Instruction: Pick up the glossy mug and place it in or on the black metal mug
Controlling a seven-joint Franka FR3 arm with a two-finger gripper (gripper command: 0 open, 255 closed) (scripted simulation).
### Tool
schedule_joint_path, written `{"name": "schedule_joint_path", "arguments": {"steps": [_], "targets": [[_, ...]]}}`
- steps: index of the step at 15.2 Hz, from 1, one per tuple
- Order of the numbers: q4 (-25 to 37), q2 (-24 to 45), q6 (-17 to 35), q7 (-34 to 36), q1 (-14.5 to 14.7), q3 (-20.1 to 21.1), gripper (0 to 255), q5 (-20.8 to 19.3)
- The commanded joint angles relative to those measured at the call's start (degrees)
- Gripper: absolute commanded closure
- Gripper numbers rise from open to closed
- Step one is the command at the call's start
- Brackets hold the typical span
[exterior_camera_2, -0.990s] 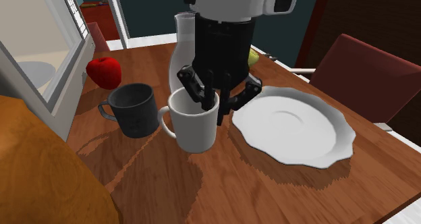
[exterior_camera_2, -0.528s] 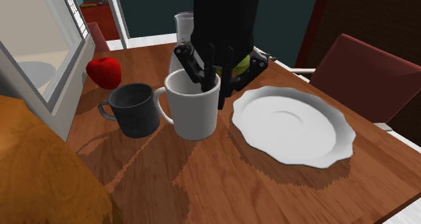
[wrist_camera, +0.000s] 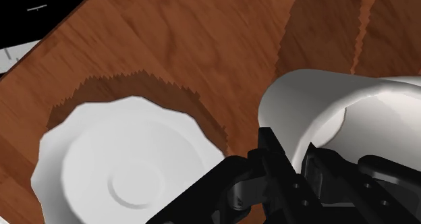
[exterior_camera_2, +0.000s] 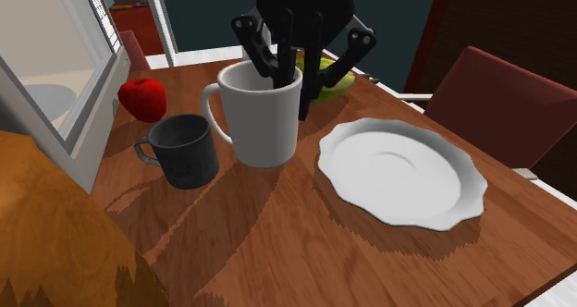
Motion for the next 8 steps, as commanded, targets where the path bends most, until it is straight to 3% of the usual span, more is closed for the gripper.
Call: {"name": "schedule_joint_path", "arguments": {"steps": [1,8], "targets": [[1.27,-0.32,-1.59,0.14,-0.04,-0.19,255,-0.15],[5.77,-0.91,-6.68,0.5,-0.24,-0.86,255,-0.68]]}}
